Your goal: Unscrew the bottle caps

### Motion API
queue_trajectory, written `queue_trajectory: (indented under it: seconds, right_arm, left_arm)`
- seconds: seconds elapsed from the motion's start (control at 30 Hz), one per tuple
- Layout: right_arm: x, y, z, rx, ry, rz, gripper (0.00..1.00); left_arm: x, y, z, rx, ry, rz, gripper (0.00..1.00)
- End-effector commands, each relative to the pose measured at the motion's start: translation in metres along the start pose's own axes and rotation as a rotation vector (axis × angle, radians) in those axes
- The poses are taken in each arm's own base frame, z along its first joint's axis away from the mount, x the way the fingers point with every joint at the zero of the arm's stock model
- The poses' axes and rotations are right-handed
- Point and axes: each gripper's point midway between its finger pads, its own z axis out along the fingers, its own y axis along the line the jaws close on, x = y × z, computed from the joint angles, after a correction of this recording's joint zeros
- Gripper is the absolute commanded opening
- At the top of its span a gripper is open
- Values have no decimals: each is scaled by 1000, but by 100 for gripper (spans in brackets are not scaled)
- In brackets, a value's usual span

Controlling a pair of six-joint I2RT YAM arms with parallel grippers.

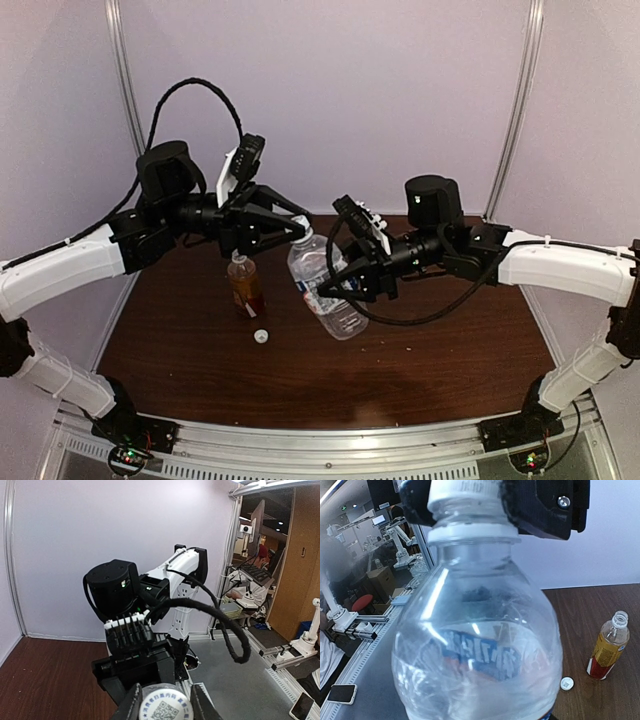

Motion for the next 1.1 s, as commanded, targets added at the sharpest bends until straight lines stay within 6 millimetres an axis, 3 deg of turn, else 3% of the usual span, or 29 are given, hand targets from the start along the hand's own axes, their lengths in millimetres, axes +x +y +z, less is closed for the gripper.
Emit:
queue_trajectory:
  seconds: [0.0,0.3,0.67,0.9,1.07]
  right_arm:
    - [-14,-22,-12,194,-2,-32,38]
    - [-7,-57,-26,432,24,-25,38]
    - [1,-84,-39,608,34,-1,37]
    - [4,-92,-45,674,35,8,36]
    - [4,-93,-46,681,36,3,36]
  left_arm:
    - [-16,13,-9,-146,-42,1,30]
    - [-33,72,-38,-554,-147,-179,31]
    - [-29,98,-53,-716,-208,-264,31]
    - [-19,113,-71,-855,-213,-279,35]
    - [-10,122,-73,-895,-204,-301,35]
